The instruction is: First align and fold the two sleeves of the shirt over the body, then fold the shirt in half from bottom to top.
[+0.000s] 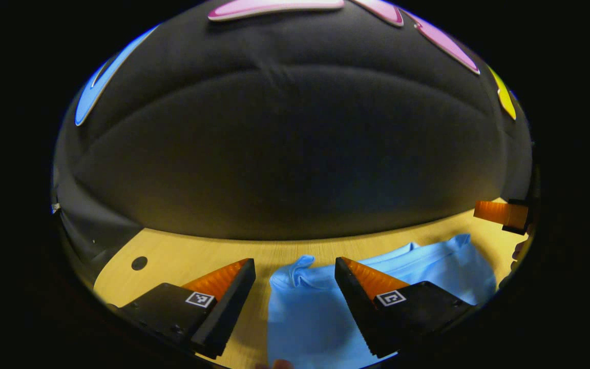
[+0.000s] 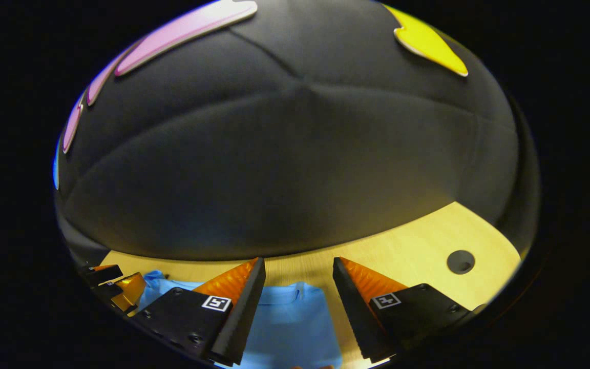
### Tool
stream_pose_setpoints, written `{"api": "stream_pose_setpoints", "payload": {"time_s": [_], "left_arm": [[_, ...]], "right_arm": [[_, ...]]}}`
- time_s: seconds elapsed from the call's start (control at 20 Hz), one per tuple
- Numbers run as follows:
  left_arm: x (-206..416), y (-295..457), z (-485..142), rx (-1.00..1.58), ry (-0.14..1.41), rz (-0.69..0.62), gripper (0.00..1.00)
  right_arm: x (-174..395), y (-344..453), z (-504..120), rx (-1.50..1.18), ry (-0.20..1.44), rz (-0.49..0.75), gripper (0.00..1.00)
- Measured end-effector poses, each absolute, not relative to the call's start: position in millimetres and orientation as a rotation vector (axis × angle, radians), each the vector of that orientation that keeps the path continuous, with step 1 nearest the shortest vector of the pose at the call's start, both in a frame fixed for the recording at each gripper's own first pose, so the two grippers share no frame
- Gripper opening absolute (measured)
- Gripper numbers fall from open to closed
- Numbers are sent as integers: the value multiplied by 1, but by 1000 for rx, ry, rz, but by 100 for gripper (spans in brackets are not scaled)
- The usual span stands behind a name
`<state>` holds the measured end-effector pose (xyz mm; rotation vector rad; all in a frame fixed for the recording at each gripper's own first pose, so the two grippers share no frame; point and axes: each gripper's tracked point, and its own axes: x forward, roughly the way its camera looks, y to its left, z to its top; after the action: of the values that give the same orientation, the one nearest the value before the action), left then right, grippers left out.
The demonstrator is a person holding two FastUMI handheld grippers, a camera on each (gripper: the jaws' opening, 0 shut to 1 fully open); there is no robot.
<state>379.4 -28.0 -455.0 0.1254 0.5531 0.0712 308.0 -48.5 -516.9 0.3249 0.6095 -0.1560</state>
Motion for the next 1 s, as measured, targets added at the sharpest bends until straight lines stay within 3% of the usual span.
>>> {"api": "stream_pose_setpoints", "payload": {"time_s": [0.4, 0.7, 1.0], "left_arm": [[263, -37, -252, 75, 257, 35, 99], [139, -54, -124, 47, 93, -5, 99], [1, -48, -56, 36, 11, 17, 99]], "right_arm": [[224, -82, -353, 310, 340, -103, 83], [157, -84, -331, 280, 195, -28, 84], [74, -72, -281, 256, 137, 44, 86]]}}
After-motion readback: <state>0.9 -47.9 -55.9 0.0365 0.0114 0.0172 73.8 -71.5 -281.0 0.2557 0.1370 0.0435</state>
